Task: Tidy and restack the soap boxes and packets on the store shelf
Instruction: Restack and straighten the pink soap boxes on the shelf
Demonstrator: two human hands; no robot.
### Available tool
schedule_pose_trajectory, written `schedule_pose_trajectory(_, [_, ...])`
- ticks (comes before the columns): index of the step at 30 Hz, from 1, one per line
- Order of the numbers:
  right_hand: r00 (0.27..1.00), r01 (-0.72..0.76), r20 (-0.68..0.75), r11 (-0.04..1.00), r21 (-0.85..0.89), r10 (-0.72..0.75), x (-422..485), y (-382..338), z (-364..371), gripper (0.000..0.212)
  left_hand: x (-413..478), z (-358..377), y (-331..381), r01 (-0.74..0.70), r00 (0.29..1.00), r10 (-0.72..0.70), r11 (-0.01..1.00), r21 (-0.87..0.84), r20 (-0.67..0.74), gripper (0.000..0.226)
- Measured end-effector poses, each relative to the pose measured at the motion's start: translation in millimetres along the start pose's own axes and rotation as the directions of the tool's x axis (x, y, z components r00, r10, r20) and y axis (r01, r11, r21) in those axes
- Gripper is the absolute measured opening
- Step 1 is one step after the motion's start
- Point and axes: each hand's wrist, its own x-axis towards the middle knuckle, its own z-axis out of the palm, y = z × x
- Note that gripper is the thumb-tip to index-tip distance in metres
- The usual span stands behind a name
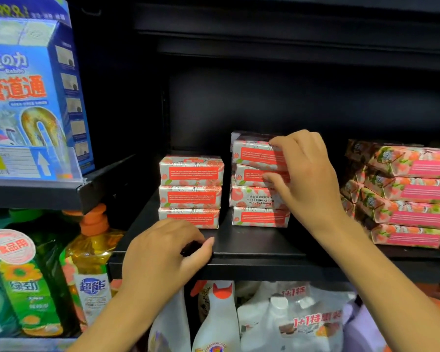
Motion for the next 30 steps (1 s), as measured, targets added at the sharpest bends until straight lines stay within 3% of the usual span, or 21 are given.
schedule_pose_trajectory(5, [0.976,0.193,-0.085,0.978,-0.076,-0.199,-11.7,-2.9,-17.1,0.036,-1.8,-1.8,-0.1,0.024,1.0,-0.024,0.999,-0.034,0.006,0.035])
schedule_pose_trajectory(7, [0.948,0.277,-0.14,0.957,-0.087,-0.287,-21.6,-6.0,-24.8,0.034,-0.7,-4.8,0.9,0.075,0.996,-0.086,0.972,-0.223,-0.037,0.029])
schedule_pose_trajectory(9, [0.909,0.357,-0.206,0.932,-0.066,-0.363,-32.7,-11.1,-30.2,0.031,6.3,-11.5,5.0,0.147,0.976,-0.212,0.823,-0.548,-0.055,0.028])
schedule_pose_trajectory(11, [0.865,0.436,-0.265,0.899,-0.027,-0.427,-42.1,-18.4,-32.5,0.025,16.6,-19.7,11.0,0.229,0.955,-0.289,0.572,-0.787,0.067,0.039])
schedule_pose_trajectory(12, [0.841,0.474,-0.286,0.88,-0.017,-0.459,-46.2,-22.3,-32.1,0.022,21.0,-23.4,13.2,0.289,0.945,-0.279,0.473,-0.832,0.169,0.043])
schedule_pose_trajectory(14, [0.796,0.533,-0.321,0.845,-0.028,-0.513,-53.0,-28.7,-29.5,0.024,25.0,-28.4,18.0,0.365,0.931,-0.162,0.416,-0.833,0.327,0.037])
schedule_pose_trajectory(16, [0.771,0.556,-0.333,0.829,-0.062,-0.543,-57.8,-32.0,-27.4,0.025,23.8,-30.0,21.5,0.404,0.91,-0.065,0.365,-0.839,0.41,0.036])
schedule_pose_trajectory(18, [0.794,0.543,-0.304,0.839,-0.034,-0.527,-61.1,-32.3,-28.5,0.02,20.3,-31.8,23.4,0.43,0.899,-0.061,0.301,-0.851,0.433,0.042])
schedule_pose_trajectory(19, [0.824,0.519,-0.272,0.855,0.009,-0.497,-62.5,-31.8,-30.5,0.02,18.9,-32.1,23.6,0.412,0.91,-0.086,0.309,-0.857,0.406,0.044])
schedule_pose_trajectory(22, [0.942,0.325,-0.144,0.928,0.181,-0.302,-62.9,-29.6,-40.3,0.037,13.9,-29.1,21.8,0.316,0.948,-0.18,0.464,-0.827,0.261,0.045])
schedule_pose_trajectory(24, [0.985,0.174,-0.034,0.942,0.286,-0.172,-61.1,-28.4,-45.7,0.049,8.8,-25.7,21.4,0.252,0.967,-0.156,0.51,-0.822,0.2,0.045])
schedule_pose_trajectory(27, [0.974,0.066,0.173,0.909,0.411,-0.149,-60.3,-29.1,-47.9,0.059,1.6,-20.1,24.7,0.148,0.989,-0.071,0.568,-0.81,0.131,0.046])
schedule_pose_trajectory(30, [0.964,0.121,0.173,0.913,0.389,-0.201,-63.7,-32.6,-47.4,0.05,1.9,-17.6,28.2,0.083,0.996,-0.038,0.595,-0.799,0.075,0.042])
